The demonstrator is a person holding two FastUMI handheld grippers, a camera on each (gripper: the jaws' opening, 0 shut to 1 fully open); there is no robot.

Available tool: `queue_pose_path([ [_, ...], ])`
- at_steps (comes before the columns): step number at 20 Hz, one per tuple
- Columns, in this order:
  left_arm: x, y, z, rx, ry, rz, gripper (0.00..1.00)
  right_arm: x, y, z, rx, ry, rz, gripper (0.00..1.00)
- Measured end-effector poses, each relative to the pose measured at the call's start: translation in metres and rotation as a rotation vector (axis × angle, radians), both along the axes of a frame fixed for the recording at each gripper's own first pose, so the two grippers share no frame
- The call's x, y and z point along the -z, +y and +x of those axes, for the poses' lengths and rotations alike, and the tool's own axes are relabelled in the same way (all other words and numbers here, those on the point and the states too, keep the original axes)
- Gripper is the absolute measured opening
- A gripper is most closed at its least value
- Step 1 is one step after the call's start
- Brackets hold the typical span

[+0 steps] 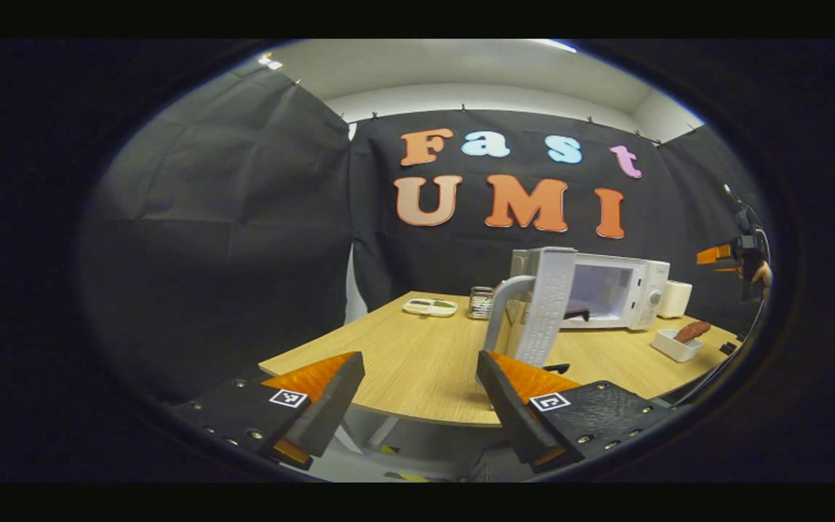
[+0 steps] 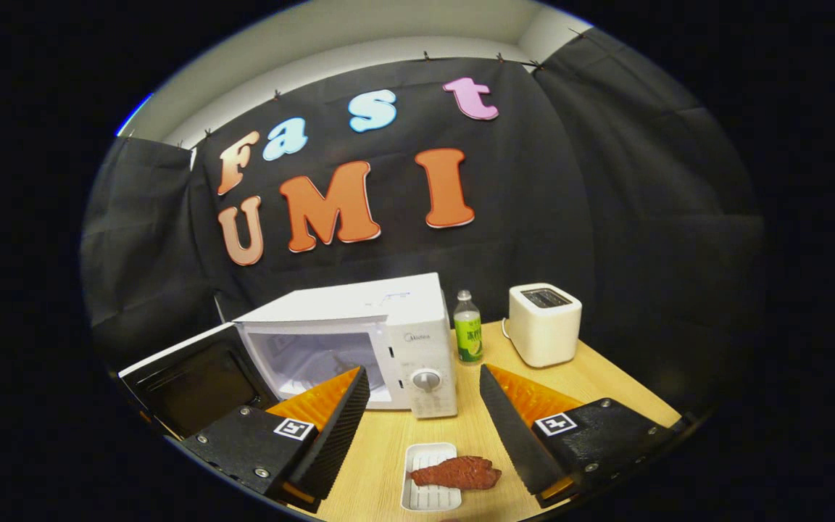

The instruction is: Open the microwave oven with the left hand, put the food in, and close the microwave oven.

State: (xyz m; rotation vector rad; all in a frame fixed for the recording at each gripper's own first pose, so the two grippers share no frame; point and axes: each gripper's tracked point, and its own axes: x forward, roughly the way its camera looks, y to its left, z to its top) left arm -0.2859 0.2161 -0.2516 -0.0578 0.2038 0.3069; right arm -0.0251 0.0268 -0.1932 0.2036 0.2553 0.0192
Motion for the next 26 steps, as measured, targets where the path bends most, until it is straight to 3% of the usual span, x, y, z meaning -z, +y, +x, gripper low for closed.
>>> queue_pose_path([
  [7, 0.003, 0.019, 0.009, -0.025, 0.005, 0.005, 0.94, 0.07, -0.029, -0.004, 0.096, 0.1, 0.103, 0.95],
  [15, 0.011, 0.026, 0.025, -0.028, -0.001, -0.033, 0.94, 0.116, -0.043, -0.025, 0.17, 0.16, 0.212, 0.95],
  [19, 0.018, 0.027, 0.031, -0.028, -0.004, -0.053, 0.94, 0.132, -0.043, -0.031, 0.192, 0.173, 0.362, 0.94],
  [21, 0.019, 0.029, 0.035, -0.031, -0.002, -0.059, 0.95, 0.134, -0.04, -0.029, 0.196, 0.165, 0.434, 0.92],
  [26, 0.021, 0.033, 0.039, -0.036, 0.015, -0.049, 0.94, 0.144, -0.03, -0.024, 0.191, 0.154, 0.574, 0.75],
])
